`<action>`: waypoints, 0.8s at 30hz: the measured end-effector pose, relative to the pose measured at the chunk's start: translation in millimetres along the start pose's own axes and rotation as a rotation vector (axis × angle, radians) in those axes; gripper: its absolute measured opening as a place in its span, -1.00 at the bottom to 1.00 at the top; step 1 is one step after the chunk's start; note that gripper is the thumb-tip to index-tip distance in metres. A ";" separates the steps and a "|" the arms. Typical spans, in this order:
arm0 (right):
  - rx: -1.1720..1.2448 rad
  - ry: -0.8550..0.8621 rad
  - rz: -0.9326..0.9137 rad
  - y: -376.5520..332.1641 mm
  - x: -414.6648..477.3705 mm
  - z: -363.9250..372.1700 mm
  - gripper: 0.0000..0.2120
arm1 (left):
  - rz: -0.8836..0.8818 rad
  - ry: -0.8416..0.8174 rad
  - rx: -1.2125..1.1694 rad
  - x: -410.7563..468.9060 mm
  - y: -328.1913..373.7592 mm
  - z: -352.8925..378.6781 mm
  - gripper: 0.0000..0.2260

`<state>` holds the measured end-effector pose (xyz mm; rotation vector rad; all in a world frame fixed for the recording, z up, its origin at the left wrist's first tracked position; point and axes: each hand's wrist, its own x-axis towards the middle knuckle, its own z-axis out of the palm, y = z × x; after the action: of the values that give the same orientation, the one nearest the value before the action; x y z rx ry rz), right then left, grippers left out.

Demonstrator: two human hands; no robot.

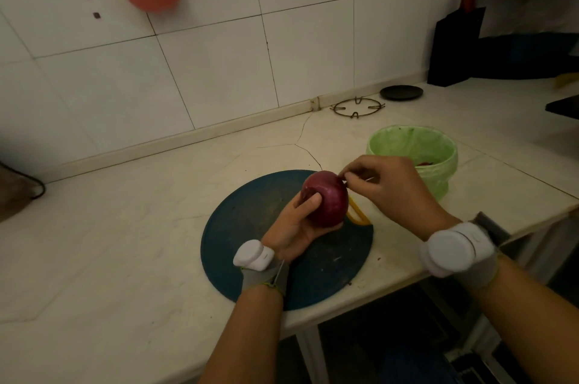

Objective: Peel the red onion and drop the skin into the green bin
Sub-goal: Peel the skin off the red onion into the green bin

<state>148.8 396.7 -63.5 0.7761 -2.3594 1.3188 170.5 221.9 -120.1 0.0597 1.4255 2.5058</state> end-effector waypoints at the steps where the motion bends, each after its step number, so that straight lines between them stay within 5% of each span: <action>1: 0.031 -0.002 0.011 0.5 -0.7 0.8 -0.91 | 0.003 0.020 -0.019 -0.7 -1.1 1.3 -0.20; 7: 0.253 -0.017 0.074 2.5 -12.2 15.7 -0.72 | 0.016 0.059 -0.085 -2.3 -5.0 0.8 -0.22; 11: 0.305 0.157 0.030 4.0 -13.3 28.8 -0.81 | 0.025 0.066 -0.109 -0.7 -6.7 0.6 -0.21; 18: -0.029 0.197 -0.060 1.4 -3.3 35.0 -0.95 | -0.005 0.074 -0.171 -0.4 -3.6 2.8 -0.15; 24: 0.393 0.184 0.215 -3.6 7.4 31.3 -0.90 | 0.019 0.077 -0.276 2.0 -1.8 0.9 -0.19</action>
<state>144.4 366.2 -73.4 0.4812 -2.1109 1.8930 169.1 224.0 -121.3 -0.0765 1.0959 2.7212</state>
